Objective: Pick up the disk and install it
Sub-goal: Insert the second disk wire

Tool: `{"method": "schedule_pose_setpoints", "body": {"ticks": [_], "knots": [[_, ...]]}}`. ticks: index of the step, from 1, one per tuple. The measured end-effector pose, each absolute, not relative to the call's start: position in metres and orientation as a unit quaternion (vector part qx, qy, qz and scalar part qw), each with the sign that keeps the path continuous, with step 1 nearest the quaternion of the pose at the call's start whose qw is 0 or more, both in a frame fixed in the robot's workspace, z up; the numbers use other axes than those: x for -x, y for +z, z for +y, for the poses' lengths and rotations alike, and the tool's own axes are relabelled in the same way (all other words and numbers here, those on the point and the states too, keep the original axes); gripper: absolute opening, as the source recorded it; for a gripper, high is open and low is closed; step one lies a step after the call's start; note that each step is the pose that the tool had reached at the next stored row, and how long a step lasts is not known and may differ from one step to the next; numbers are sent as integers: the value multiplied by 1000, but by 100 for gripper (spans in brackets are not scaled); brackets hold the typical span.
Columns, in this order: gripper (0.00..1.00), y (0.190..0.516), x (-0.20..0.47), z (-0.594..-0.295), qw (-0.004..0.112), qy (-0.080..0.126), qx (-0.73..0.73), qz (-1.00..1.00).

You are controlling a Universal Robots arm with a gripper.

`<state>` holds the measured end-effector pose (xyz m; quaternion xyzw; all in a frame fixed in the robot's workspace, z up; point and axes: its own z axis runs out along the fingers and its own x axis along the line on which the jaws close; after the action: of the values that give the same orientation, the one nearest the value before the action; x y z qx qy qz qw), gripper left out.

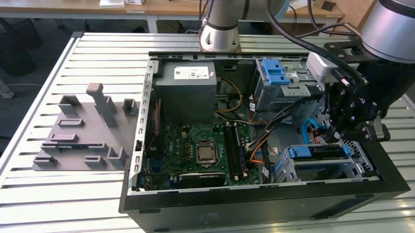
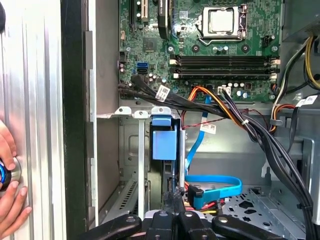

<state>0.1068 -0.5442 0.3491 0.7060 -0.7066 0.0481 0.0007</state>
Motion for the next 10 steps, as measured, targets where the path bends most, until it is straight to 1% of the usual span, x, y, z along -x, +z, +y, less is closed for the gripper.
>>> {"method": "schedule_pose_setpoints", "body": {"ticks": [10], "knots": [[11, 358, -106, -544, 0, 47, -706, -707]]}}
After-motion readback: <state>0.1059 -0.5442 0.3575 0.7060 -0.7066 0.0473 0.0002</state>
